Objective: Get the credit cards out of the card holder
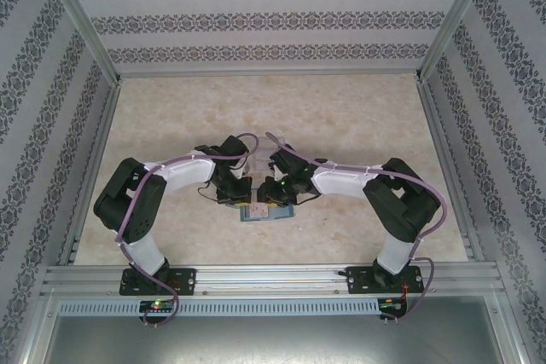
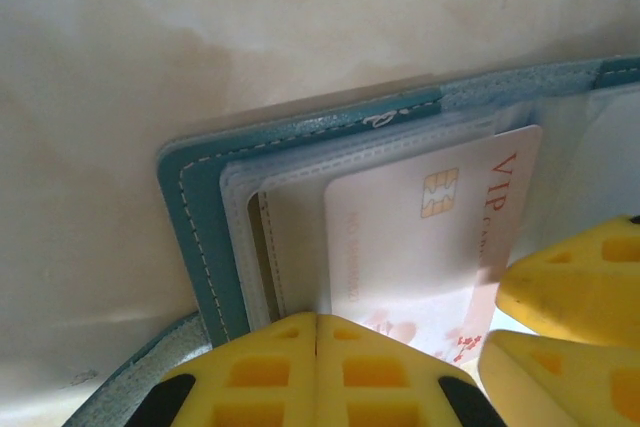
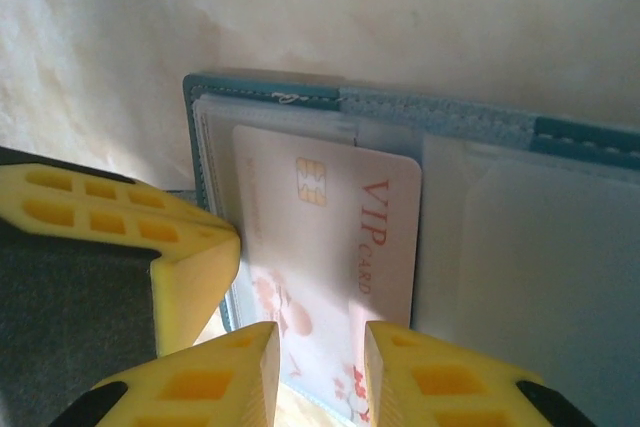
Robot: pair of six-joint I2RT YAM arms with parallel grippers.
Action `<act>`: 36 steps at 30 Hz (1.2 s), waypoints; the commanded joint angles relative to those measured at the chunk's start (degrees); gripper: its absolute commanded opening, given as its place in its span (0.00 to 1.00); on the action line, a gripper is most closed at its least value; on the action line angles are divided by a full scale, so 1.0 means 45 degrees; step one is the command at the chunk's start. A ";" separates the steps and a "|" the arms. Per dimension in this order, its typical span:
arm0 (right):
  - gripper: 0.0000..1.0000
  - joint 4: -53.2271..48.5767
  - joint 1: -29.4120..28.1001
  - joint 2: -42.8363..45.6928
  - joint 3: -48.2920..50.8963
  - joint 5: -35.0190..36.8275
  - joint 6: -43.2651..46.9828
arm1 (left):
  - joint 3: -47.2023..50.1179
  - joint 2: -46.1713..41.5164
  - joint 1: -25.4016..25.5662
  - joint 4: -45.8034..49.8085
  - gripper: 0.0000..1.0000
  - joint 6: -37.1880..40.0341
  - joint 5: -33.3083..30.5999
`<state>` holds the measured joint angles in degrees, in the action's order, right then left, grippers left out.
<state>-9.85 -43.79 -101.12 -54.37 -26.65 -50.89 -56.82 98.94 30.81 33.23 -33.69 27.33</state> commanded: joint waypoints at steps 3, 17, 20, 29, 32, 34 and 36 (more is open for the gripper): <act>0.30 0.0089 -0.0200 -0.0406 -0.0271 -0.0041 -0.0029 | 0.0188 -0.0127 0.0132 0.0271 0.01 -0.0053 -0.0195; 0.29 -0.1201 -0.0212 0.0155 -0.0486 0.1002 0.0429 | 0.0029 -0.0186 0.0127 0.0451 0.01 -0.0013 -0.0241; 0.29 -0.1403 -0.0221 0.0317 -0.0584 0.0936 0.0451 | -0.0051 -0.0203 0.0135 0.0583 0.01 0.0044 -0.0322; 0.30 -0.0518 0.0218 0.0967 -0.0167 0.0213 0.0190 | -0.0596 -0.0364 0.0136 0.0940 0.00 0.0222 -0.0167; 0.30 -0.0465 0.0395 0.0880 -0.0048 0.0008 0.0369 | -0.0790 -0.0311 0.0166 0.1119 0.00 0.0288 -0.0105; 0.30 -0.0449 0.0484 0.0782 0.0017 -0.0036 0.0509 | -0.0889 -0.0225 0.0207 0.1164 0.00 0.0301 -0.0100; 0.30 -0.0467 0.0537 0.0678 0.0027 -0.0072 0.0613 | -0.0979 -0.0112 0.0255 0.1183 0.00 0.0319 -0.0043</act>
<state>-12.25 -41.80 -97.91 -55.07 -25.89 -49.45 -59.75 98.94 30.83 35.68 -33.34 27.16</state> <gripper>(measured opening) 0.297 0.043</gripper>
